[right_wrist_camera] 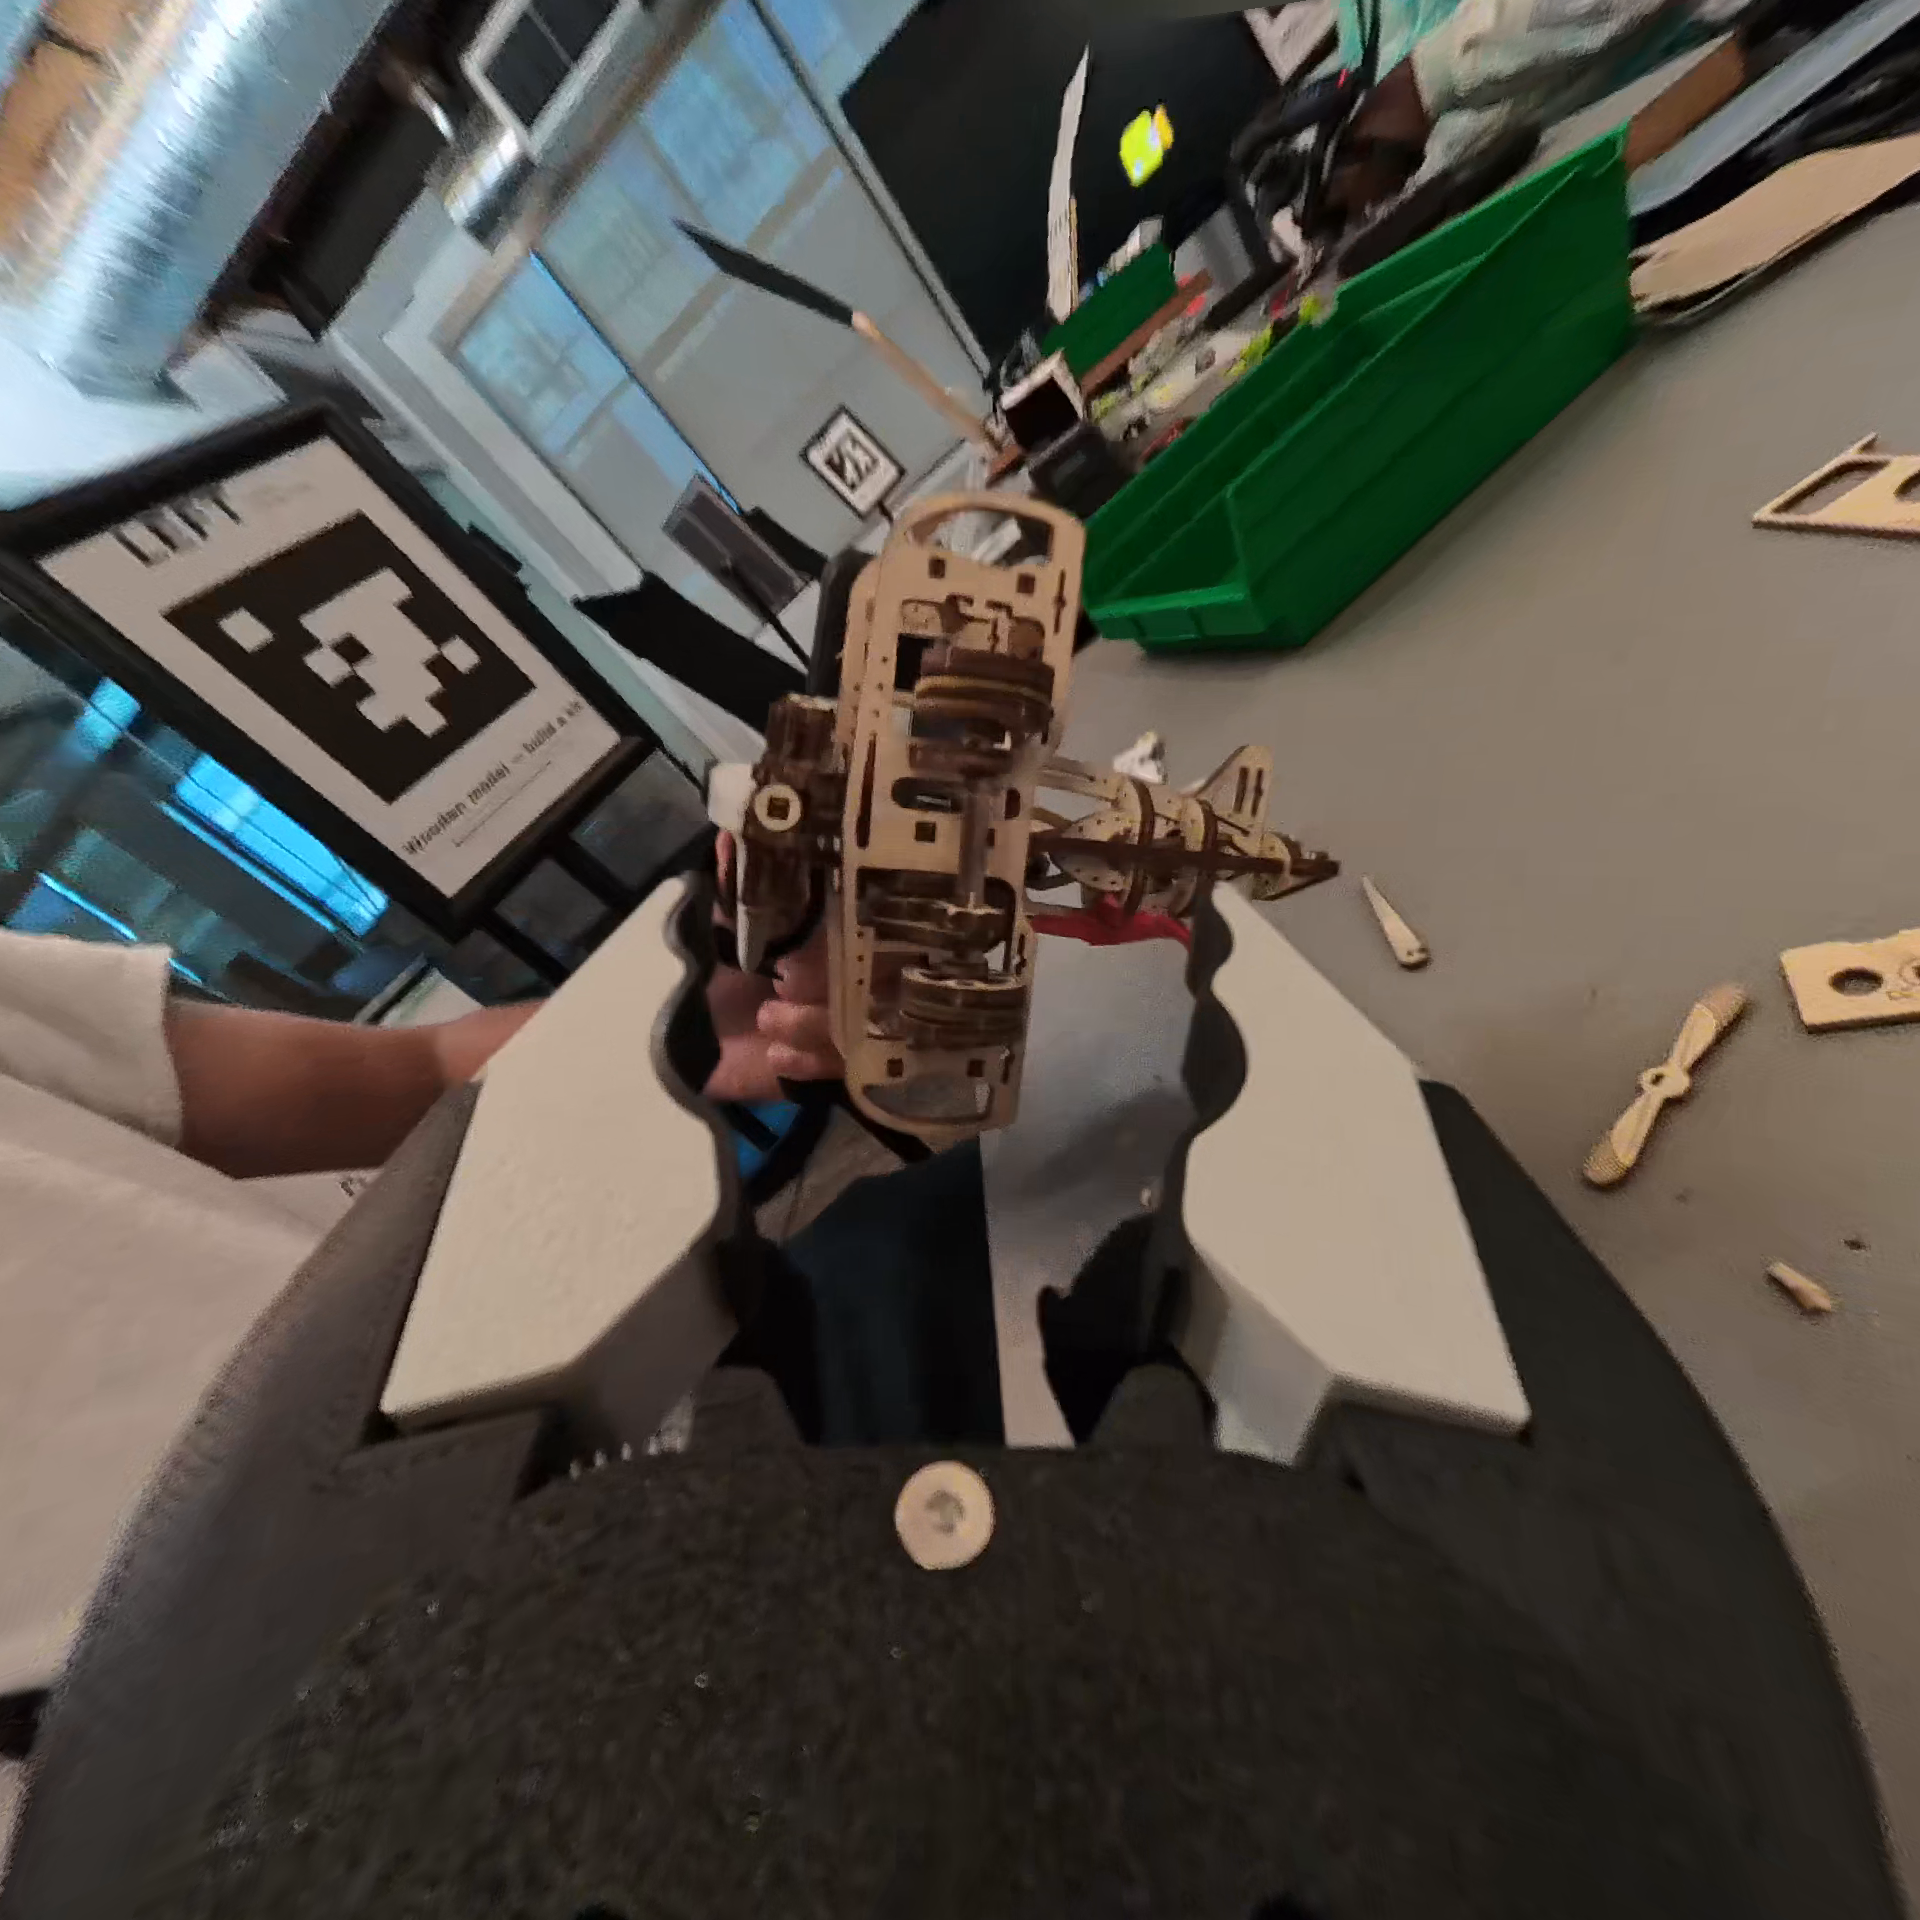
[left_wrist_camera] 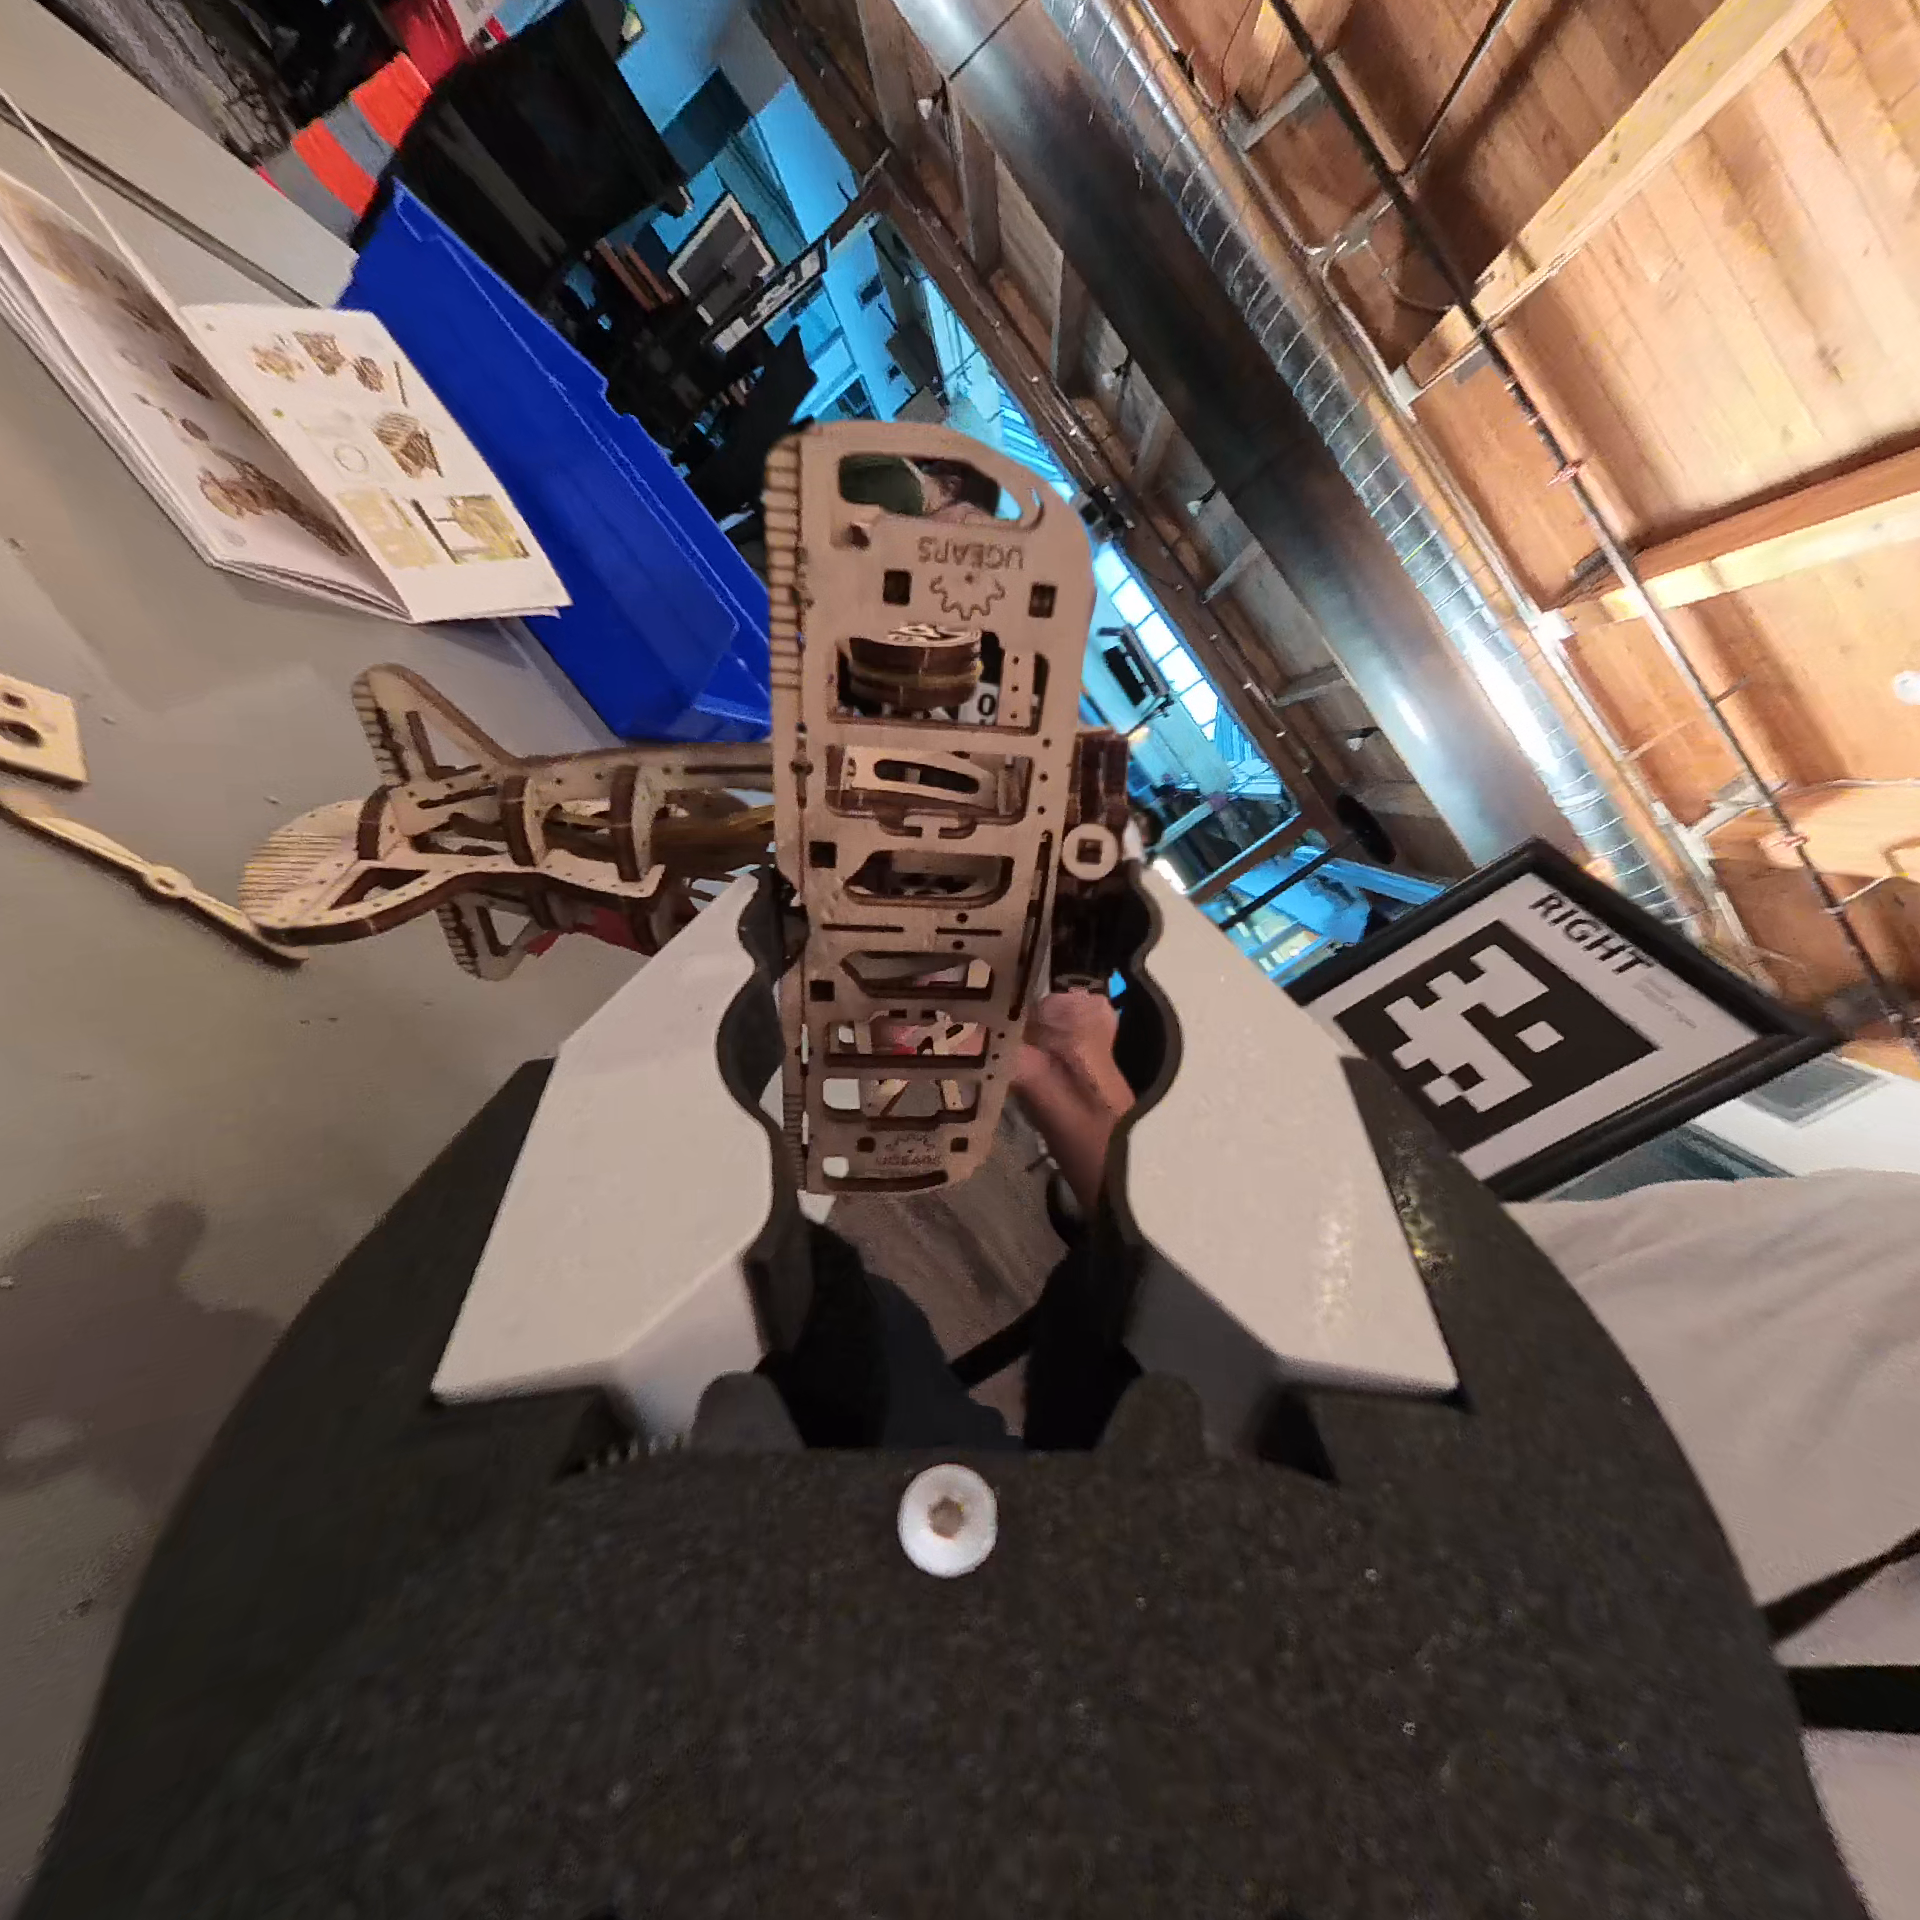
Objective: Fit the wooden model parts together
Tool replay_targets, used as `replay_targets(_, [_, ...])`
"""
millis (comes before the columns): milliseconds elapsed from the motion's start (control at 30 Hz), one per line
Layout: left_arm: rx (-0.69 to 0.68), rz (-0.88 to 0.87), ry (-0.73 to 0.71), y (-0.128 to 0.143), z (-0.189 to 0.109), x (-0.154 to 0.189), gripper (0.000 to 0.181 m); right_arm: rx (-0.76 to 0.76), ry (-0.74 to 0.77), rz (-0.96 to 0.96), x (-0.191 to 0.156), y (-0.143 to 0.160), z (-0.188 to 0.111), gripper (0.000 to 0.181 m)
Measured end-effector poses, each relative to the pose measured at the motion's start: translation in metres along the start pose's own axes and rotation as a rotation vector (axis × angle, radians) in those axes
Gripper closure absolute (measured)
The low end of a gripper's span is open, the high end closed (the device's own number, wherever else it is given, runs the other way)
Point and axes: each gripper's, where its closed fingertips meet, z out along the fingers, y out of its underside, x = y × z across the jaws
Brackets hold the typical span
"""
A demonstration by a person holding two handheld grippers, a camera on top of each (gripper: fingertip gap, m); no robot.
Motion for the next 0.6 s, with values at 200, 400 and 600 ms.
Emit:
replay_targets(200, [0.016,0.073,-0.016,-0.002,0.0,0.006,0.121,-0.044,-0.092,0.058,-0.014,0.011,0.014,0.089])
replay_targets(400, [-0.018,0.074,-0.007,0.007,0.004,0.008,0.12,-0.055,-0.186,0.13,-0.024,0.013,0.017,0.118])
replay_targets(600, [-0.01,0.029,0.032,0.008,0.004,0.009,0.119,-0.065,-0.166,0.125,-0.024,0.013,0.016,0.124])
